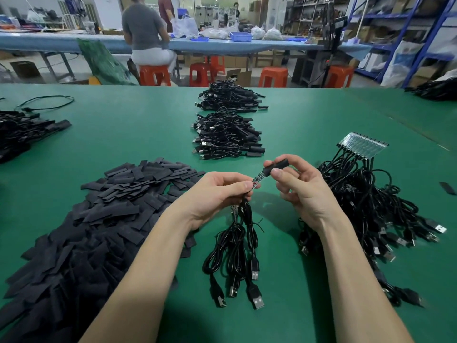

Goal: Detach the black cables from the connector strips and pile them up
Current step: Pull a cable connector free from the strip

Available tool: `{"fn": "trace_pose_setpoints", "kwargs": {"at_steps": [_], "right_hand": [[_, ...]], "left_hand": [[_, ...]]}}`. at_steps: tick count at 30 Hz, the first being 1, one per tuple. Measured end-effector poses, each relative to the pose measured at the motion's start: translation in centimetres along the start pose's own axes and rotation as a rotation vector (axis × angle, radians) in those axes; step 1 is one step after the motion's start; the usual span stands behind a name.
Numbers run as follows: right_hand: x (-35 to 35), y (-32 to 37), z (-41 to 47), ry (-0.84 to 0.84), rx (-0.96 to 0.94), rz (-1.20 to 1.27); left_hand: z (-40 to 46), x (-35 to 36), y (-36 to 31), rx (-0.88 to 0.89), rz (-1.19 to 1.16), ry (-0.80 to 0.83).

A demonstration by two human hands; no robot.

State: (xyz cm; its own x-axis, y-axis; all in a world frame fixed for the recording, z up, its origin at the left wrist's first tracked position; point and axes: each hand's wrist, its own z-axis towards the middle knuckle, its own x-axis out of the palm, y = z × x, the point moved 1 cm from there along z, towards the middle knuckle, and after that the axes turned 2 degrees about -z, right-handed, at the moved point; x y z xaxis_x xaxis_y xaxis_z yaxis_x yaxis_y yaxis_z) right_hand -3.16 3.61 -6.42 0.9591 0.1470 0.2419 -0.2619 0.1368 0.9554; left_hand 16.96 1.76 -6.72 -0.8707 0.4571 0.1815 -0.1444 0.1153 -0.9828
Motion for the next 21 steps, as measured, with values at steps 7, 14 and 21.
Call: {"fn": "trace_pose_setpoints", "kwargs": {"at_steps": [7,14,21], "right_hand": [[0.3,-0.2,-0.1,0.072,0.065,-0.08],[-0.2,-0.5,0.2,-0.086,0.091,-0.056],[-0.6,-0.7,0.3,-0.159,0.126,-0.045]], "left_hand": [[-0.2,-0.2,-0.1,0.032,0.074,0.038],[0.2,0.3,-0.1,0.125,0.247,-0.049],[0.5,1.2,0.2,0.362,0.377,-0.191]]}}
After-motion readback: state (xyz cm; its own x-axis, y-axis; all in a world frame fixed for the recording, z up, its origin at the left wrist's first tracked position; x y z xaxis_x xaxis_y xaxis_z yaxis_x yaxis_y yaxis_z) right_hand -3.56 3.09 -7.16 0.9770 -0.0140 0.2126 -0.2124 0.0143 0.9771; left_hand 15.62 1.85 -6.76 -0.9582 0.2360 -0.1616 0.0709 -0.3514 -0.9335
